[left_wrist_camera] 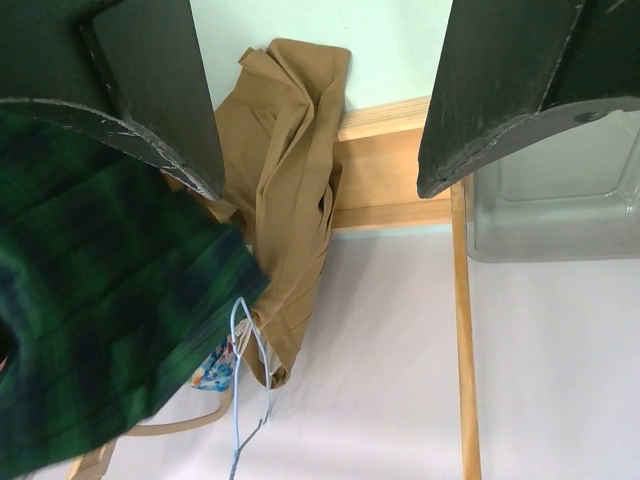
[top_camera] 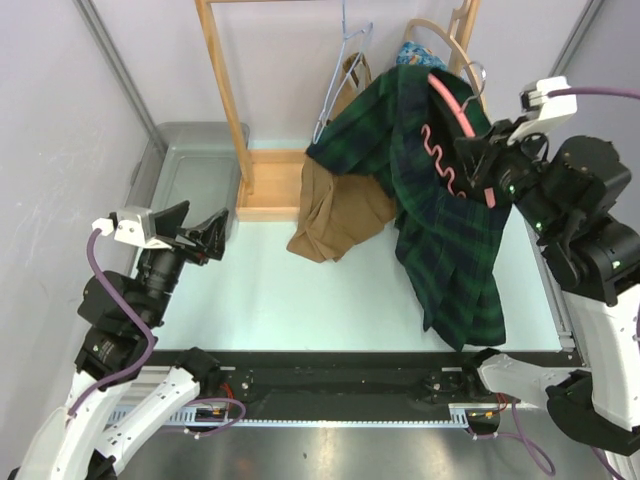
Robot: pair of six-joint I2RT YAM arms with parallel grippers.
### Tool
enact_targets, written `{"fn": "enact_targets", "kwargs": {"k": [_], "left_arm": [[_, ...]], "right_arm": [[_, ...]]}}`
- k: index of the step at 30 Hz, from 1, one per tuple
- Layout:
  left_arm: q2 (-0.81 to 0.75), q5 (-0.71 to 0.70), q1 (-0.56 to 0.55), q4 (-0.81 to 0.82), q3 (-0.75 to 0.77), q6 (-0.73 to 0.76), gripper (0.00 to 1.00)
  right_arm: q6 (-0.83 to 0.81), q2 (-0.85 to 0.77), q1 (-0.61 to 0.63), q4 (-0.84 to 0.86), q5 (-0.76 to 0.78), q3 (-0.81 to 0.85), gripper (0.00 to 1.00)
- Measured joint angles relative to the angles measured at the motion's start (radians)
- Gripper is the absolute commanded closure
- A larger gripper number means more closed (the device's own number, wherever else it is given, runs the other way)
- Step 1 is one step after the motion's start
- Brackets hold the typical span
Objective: Place the skirt on the hanger
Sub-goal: Hang the hanger with skirt onto the clothesline
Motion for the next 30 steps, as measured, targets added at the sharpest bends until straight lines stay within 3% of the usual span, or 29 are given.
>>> {"fn": "enact_targets", "kwargs": {"k": [10, 18, 30], "left_arm": [[0.0, 0.0, 0.0, -0.001, -0.012, 0.0, 0.18], [-0.007, 0.001, 0.0, -0.011, -0.012, -0.01, 0.18], [-0.055, 0.002, 0.0, -0.028, -0.019, -0.034, 0.18]], "right_arm": [[0.068, 0.098, -0.002, 0.023, 0.036, 0.121, 1.0], [0.101, 0.308, 0.064, 0.053, 0.129, 0.198, 1.0], [0.065, 0.577, 0.078, 0.064, 0.267, 0.459, 1.0]]}}
